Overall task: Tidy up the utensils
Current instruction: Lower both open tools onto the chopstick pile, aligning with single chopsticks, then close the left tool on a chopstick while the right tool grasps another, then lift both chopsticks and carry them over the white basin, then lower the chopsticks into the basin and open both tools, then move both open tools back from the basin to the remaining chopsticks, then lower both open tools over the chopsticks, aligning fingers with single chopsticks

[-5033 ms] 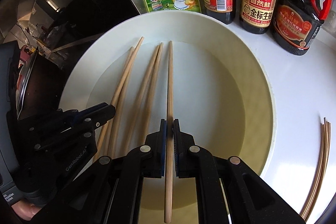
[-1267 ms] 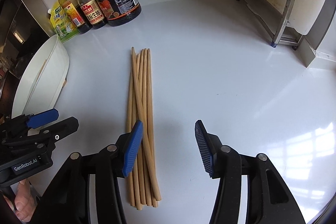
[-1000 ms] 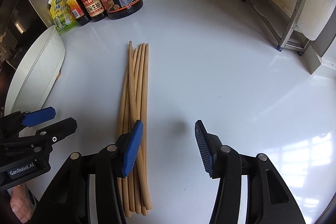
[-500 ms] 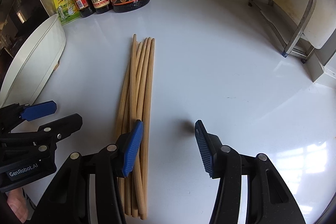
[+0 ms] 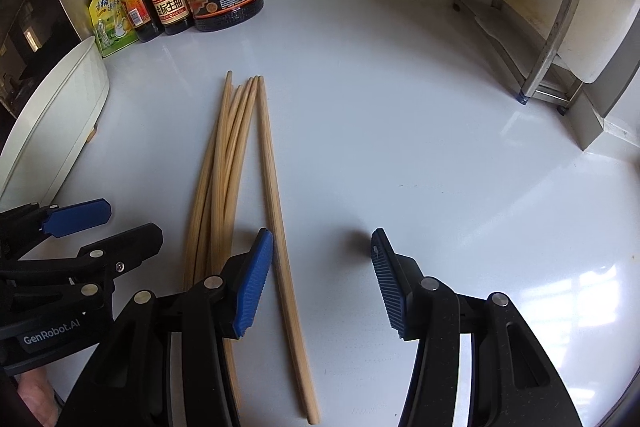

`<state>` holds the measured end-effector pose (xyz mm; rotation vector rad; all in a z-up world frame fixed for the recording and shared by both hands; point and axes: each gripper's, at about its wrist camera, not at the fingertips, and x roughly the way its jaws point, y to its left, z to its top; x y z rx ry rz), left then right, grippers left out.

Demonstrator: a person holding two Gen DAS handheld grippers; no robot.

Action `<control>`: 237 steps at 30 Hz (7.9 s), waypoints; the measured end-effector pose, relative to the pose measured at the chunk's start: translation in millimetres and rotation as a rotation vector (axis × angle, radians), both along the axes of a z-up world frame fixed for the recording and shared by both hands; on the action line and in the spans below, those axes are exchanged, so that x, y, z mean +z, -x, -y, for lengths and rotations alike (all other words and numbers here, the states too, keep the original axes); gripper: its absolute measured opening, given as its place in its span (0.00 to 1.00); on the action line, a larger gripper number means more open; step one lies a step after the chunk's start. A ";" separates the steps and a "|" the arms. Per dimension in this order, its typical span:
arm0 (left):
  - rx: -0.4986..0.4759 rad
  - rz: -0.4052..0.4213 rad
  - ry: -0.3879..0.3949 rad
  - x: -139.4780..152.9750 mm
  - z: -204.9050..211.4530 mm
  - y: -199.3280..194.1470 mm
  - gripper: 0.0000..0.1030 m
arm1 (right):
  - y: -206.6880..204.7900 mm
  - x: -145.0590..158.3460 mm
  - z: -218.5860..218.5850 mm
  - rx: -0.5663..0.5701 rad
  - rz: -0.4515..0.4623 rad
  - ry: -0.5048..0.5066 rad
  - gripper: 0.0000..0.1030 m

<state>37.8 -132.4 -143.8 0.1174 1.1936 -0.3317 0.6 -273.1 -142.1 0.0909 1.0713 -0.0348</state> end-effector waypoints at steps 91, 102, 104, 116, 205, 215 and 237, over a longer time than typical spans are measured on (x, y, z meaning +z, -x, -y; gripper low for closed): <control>0.019 0.240 0.069 151.0 -169.4 -32.7 0.07 | -40.0 134.8 -158.6 0.117 0.203 -0.210 0.06; 0.123 0.208 0.032 126.2 -255.8 -68.2 0.07 | -90.6 117.0 -257.3 0.261 0.130 -0.219 0.06; 0.135 0.191 0.025 117.7 -266.3 -76.3 0.07 | -99.9 109.7 -272.7 0.283 0.104 -0.213 0.06; 0.170 0.096 0.005 75.5 -293.0 -117.1 0.07 | -145.3 68.0 -315.2 0.305 -0.031 -0.209 0.06; -0.018 0.030 0.016 52.0 -47.4 -0.1 0.65 | 12.7 34.1 -8.0 -0.069 -0.011 -0.136 0.48; 0.025 0.012 -0.019 29.5 -44.5 0.2 0.65 | 2.1 9.0 -1.1 -0.020 -0.009 -0.083 0.48; 0.030 0.006 -0.028 16.5 -35.6 -4.4 0.65 | -1.1 4.7 -32.1 0.071 -0.009 -0.067 0.48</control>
